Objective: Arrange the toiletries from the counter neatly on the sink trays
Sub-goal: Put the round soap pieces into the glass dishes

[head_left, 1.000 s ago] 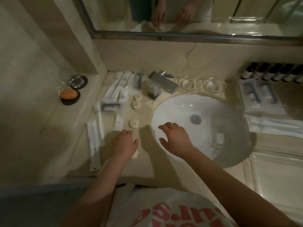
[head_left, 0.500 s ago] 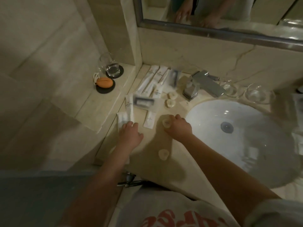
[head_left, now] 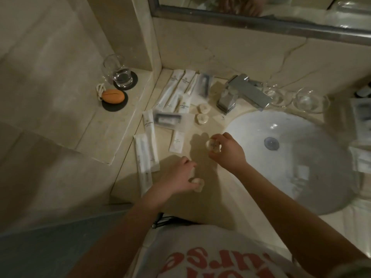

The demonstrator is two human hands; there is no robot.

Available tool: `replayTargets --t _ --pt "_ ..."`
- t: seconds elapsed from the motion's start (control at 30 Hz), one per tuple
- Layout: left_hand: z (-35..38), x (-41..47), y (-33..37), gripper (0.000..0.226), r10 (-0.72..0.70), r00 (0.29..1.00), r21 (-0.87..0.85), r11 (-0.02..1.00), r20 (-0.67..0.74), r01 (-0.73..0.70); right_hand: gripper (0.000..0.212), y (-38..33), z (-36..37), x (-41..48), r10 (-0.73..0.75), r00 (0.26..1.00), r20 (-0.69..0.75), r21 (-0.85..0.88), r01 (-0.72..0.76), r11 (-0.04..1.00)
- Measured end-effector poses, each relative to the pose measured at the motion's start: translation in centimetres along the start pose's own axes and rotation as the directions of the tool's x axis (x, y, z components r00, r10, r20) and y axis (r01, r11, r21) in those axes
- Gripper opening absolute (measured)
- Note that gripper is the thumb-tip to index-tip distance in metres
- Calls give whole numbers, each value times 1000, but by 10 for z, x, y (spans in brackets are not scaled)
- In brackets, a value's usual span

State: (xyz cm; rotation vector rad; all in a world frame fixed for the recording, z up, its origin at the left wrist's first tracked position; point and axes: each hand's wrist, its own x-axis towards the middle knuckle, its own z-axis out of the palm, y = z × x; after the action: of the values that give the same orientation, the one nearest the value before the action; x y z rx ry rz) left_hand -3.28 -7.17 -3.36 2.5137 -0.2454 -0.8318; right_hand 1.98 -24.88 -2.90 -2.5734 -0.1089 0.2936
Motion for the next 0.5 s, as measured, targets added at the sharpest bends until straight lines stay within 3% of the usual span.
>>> replayTargets --t 0.13,0.5 --pt "22 -12 2 70 34 999 -9 999 15 -34 45 16 -6 -30 32 999 -35 82 -29 996" --pt "40 -20 30 43 -19 980 43 999 -197 28 44 61 -21 -80 48 999 -14 127 -46 991"
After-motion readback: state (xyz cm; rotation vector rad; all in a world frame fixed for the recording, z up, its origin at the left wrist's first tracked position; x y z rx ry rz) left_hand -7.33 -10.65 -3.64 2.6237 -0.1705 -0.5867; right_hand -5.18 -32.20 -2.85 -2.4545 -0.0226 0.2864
